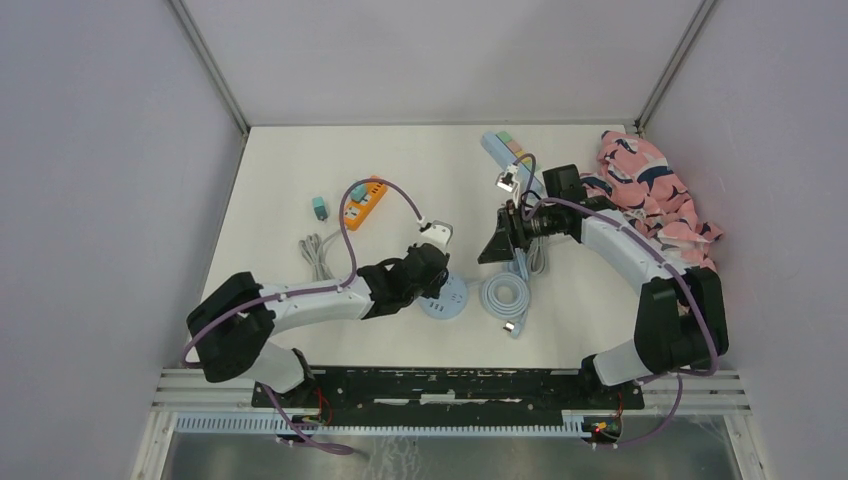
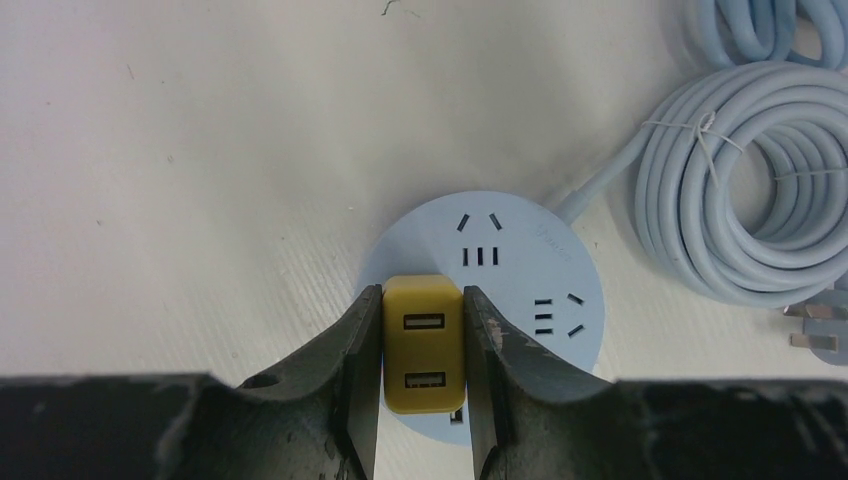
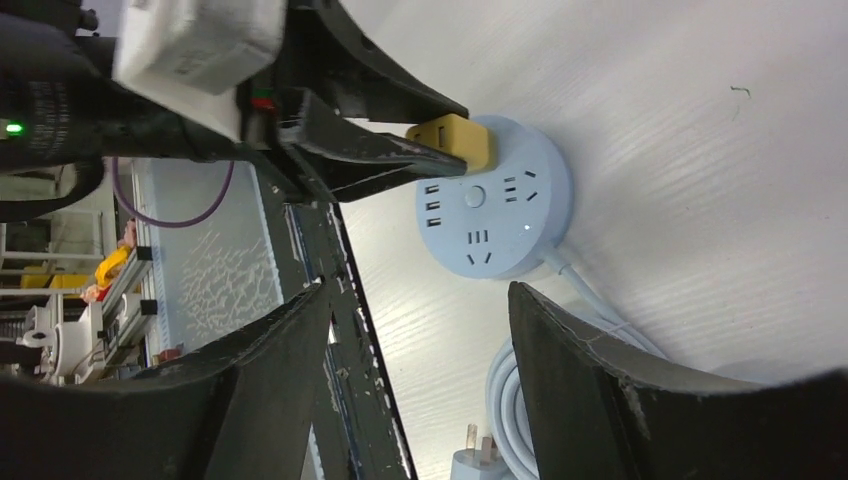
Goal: Pull the plug off the socket
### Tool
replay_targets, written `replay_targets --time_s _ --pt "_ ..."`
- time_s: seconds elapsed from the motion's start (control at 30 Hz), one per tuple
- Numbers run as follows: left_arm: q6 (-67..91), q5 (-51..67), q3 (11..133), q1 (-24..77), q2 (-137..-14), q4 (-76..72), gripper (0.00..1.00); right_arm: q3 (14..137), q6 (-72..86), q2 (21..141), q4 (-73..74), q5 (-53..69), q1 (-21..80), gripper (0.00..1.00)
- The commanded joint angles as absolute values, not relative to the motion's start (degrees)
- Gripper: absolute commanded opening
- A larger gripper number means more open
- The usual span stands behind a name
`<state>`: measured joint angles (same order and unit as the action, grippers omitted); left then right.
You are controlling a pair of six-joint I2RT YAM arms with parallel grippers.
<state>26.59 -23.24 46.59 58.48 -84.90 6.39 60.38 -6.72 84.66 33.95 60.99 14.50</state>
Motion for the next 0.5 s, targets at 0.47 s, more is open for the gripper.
replay_targets --time_s 0.47 --pt "7.9 -15.9 35.8 58.5 -72.7 -21.1 0.03 62.6 -0.7 95.8 28.9 56.1 19.6 0.78"
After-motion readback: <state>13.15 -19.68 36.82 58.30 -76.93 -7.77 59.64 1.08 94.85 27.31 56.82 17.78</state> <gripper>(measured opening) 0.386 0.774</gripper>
